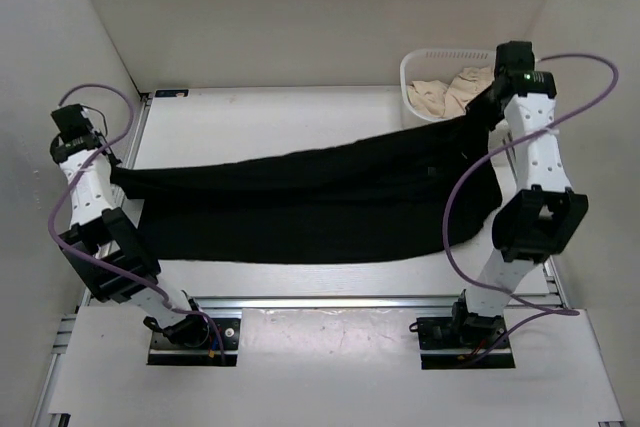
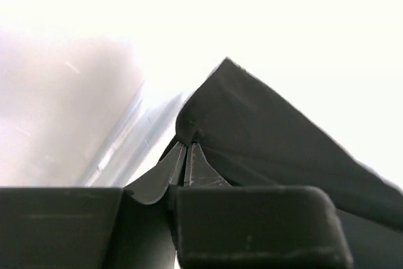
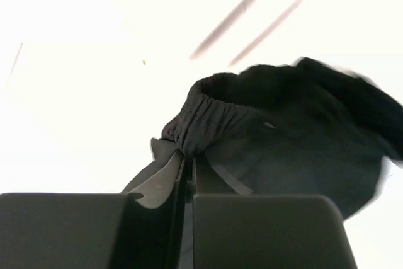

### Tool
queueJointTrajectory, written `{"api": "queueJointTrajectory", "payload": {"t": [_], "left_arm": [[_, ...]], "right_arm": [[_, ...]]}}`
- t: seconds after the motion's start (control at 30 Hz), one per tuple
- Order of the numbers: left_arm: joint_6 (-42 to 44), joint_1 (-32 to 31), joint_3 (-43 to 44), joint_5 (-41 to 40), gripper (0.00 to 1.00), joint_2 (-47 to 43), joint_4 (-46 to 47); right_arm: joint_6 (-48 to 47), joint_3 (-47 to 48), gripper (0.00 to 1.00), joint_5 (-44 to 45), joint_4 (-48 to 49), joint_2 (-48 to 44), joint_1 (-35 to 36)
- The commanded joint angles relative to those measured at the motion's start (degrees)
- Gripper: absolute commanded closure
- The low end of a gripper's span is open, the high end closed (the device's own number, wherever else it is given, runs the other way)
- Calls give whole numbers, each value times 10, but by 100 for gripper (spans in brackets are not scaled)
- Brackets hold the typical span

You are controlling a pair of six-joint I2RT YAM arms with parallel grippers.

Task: Fold and stack the trousers
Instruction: Fold the trousers

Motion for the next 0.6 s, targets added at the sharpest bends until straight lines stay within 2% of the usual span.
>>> {"api": "queueJointTrajectory", "payload": {"t": [0.0, 0.07, 0.13, 0.33, 0.57], "left_arm": [[-1, 23, 40, 3, 86, 1, -15], [-1, 32, 35, 17, 86, -11, -15], [-1, 40, 16, 17, 86, -31, -20], [-1, 56, -125, 23, 86, -77, -20], [-1, 72, -221, -3, 86, -122, -31]], "right_arm": [[-111, 93, 100, 61, -106, 58, -8], [-140, 65, 100, 66, -92, 49, -8], [-157, -16, 100, 66, -41, 13, -14], [-169, -170, 100, 53, 42, -39, -86], [-187, -245, 100, 60, 47, -61, -105]]}}
